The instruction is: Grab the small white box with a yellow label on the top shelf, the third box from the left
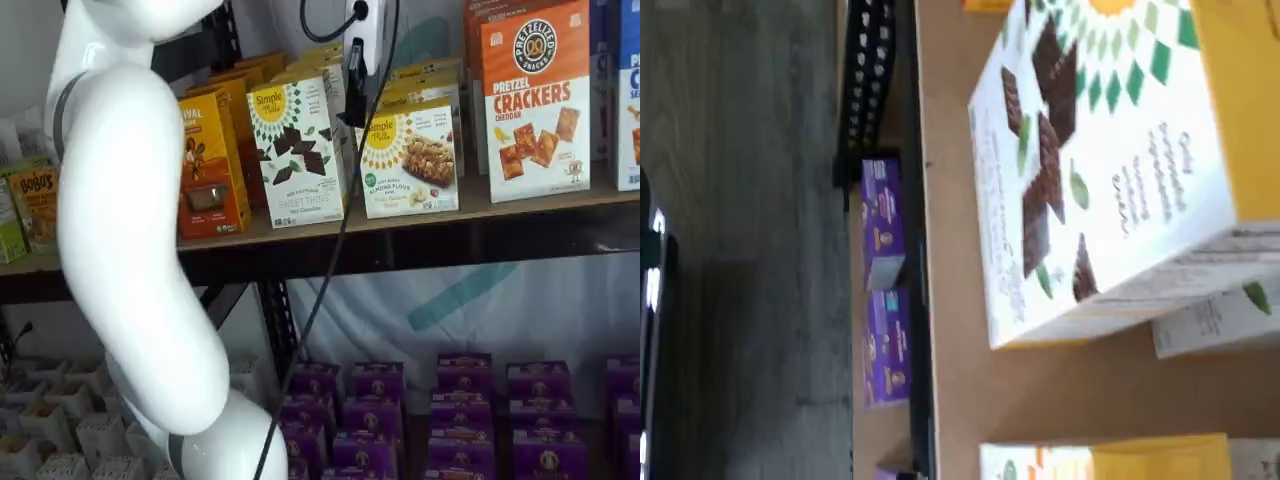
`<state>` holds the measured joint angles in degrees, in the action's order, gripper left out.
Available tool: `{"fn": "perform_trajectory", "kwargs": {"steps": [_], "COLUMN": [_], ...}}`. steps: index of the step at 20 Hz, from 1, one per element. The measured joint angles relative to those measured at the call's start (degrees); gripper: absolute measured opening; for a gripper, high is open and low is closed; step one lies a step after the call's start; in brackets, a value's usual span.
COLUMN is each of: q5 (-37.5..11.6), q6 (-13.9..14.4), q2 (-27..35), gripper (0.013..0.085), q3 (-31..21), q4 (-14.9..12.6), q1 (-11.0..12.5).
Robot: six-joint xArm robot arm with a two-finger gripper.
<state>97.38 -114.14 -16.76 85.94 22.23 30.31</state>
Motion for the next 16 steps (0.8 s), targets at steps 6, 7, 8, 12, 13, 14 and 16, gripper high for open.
{"fn": "perform_trajectory", "kwargs": {"steps": [6, 7, 8, 12, 13, 14, 16], "q5": [-6.0, -6.7, -7.1, -6.4, -6.2, -6.2, -6.2], "q6": [0.4, 0.4, 0.5, 0.9, 1.0, 1.1, 1.4], "q2": [-0.4, -0.3, -0.2, 1.2, 1.5, 1.8, 2.4], "gripper": [0.085, 0.085, 0.085, 0.085, 0.085, 0.085, 0.085], "q3": [-3.3, -3.8, -4.0, -3.3, -3.1, -2.9, -2.6], "q4": [-3.2, -3.6, -3.8, -5.1, -5.4, -5.6, -6.5], "q1": [-2.7, -3.0, -3.2, -4.0, -4.2, -4.4, -4.9]}}
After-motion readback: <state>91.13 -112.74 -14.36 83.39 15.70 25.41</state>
